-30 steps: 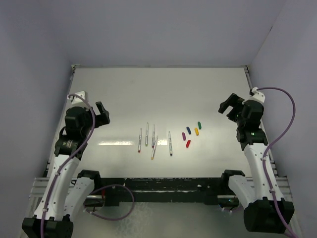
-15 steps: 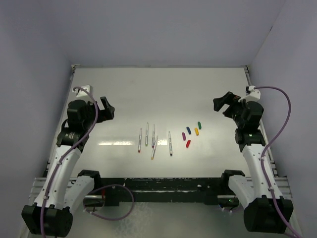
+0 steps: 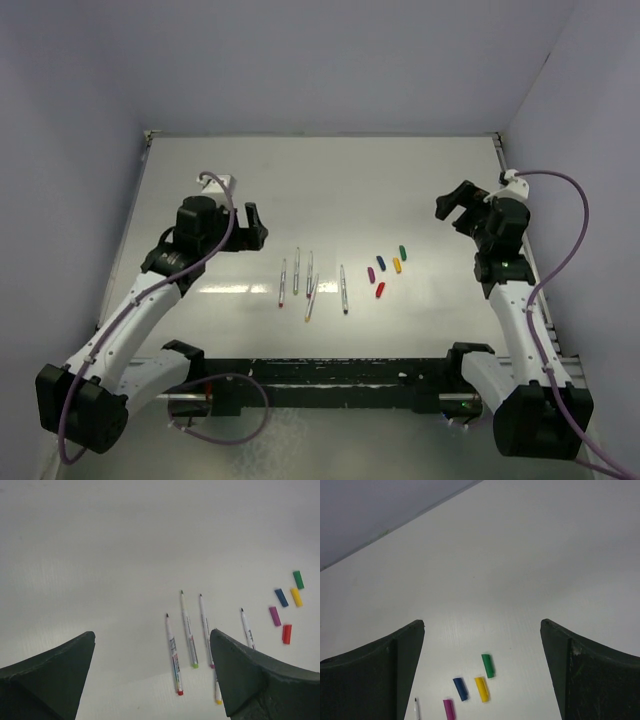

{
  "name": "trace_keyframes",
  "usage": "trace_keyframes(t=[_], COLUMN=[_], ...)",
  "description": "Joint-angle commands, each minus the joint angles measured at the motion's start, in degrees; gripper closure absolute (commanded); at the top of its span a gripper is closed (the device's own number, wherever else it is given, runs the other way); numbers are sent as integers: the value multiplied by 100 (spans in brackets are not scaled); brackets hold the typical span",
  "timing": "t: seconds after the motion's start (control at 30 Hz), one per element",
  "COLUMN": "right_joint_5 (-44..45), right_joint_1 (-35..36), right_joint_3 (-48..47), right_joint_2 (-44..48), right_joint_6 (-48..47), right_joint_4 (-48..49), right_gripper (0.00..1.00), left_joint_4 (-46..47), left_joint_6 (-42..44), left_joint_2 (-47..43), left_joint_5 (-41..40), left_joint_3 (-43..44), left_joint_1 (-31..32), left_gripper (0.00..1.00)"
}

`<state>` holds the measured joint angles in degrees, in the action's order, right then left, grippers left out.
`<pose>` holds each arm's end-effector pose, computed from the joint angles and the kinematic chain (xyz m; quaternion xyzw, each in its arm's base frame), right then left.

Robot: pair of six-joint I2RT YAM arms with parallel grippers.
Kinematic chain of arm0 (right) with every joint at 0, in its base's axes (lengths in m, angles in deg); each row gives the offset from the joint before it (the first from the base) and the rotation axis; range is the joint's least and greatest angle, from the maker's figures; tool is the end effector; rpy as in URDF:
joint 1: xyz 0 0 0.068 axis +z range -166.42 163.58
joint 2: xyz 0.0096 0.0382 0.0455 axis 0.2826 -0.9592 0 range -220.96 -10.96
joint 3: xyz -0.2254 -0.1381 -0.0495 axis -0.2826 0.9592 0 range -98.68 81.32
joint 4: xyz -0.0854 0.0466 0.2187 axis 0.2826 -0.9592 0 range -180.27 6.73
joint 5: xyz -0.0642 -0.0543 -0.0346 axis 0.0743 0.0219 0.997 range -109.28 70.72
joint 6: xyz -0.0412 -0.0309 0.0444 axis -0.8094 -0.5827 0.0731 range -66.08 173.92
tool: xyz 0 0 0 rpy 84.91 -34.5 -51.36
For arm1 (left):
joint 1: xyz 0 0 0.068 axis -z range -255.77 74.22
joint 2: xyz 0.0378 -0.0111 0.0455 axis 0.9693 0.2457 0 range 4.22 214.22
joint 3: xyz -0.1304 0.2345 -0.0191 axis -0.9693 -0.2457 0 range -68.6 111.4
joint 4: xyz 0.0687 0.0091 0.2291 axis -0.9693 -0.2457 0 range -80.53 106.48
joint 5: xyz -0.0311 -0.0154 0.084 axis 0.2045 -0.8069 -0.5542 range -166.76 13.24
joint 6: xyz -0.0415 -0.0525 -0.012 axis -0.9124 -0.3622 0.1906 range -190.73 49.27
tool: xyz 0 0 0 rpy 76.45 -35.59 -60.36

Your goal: Insert the pens into the pen caps

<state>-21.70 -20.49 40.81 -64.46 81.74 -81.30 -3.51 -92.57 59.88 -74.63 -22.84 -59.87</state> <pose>0.2202 -0.0133 0.3065 0.1990 0.7455 0.1467 0.6189 0.2044 -0.0603 0.2852 -0.0355 0.8647 -0.1773 0.4686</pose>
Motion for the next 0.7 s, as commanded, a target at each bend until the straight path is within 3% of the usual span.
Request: trace_keyframes(t=[0.0,0.33,0.57,0.67], right_joint_5=[342,334,224,256], right_joint_1=[-5,-5,-5,-5], right_joint_3=[-189,-653,-847,-818], right_joint_2=[158,64,108,102], right_joint_6=[-138,-206,-333,-312], right_joint_4=[137,-626,-721,-798], right_gripper=[0,3,2,8], left_joint_4=[-181,-550,-651,-567], left_joint_6=[-135,-550,-1003,-1167], left_joint_2=[306,711,1040,1183], left_joint_5=[-489,55,-739,-793], left_joint_3=[380,122,100,48], left_joint_1=[540,629,1633,1857], left_gripper=[1,1,0,0])
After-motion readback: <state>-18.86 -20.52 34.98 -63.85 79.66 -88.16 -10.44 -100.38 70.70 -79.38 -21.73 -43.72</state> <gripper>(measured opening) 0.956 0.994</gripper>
